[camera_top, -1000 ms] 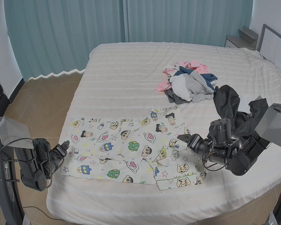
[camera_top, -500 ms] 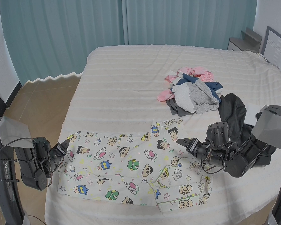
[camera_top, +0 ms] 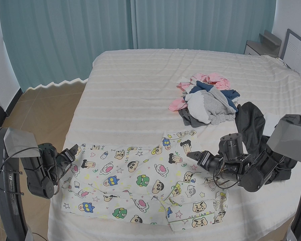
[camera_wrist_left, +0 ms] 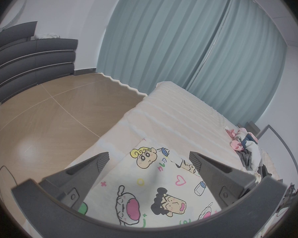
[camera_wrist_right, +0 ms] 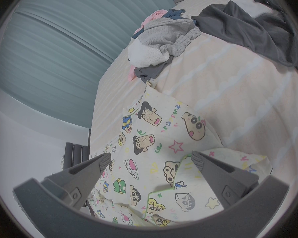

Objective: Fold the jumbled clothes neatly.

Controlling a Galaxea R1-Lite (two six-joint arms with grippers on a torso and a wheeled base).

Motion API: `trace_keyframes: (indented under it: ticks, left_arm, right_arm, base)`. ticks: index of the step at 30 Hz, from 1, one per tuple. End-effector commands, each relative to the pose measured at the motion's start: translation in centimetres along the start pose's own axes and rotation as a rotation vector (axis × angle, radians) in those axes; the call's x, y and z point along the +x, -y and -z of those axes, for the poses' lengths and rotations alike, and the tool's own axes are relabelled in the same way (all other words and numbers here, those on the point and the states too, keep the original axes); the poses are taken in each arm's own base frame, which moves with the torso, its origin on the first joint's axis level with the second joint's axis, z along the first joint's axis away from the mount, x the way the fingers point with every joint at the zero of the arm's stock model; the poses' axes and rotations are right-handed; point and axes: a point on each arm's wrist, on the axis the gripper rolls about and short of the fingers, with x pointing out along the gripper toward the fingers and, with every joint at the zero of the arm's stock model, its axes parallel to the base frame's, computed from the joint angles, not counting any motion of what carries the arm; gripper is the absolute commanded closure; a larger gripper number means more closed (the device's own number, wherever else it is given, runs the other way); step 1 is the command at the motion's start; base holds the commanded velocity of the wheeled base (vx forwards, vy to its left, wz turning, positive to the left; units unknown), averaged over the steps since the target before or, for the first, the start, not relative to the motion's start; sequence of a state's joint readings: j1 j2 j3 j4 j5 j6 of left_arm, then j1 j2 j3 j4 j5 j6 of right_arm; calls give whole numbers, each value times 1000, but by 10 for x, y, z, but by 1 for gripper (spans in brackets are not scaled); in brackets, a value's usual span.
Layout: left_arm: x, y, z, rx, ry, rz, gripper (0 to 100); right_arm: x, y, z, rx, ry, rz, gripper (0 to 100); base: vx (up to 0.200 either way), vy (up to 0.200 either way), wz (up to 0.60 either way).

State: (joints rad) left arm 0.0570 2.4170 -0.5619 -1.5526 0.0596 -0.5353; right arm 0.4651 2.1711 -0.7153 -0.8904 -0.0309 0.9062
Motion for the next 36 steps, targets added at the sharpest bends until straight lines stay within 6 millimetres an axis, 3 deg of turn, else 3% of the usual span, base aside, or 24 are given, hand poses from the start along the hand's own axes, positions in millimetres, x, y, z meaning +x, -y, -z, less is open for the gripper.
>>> trace_keyframes:
  ticks: [1,5,19,36]
  left_arm:
    - [9,-5,8,12,-53,19,0]
    - [21,-7,-2,-8,-157,25,0]
    - [41,2,-19,-32,-119,113,0]
    - [54,-10,-2,-32,-199,125,0]
  right_arm:
    - [3,2,9,-14,-24,11,0]
    - [4,3,14,-27,-38,15,0]
    - [9,3,24,-42,-64,20,0]
    - [10,1,20,-67,-31,20,0]
  base:
    - [0,0,0]
    - [0,0,0]
    - [0,0,0]
    - [0,0,0]
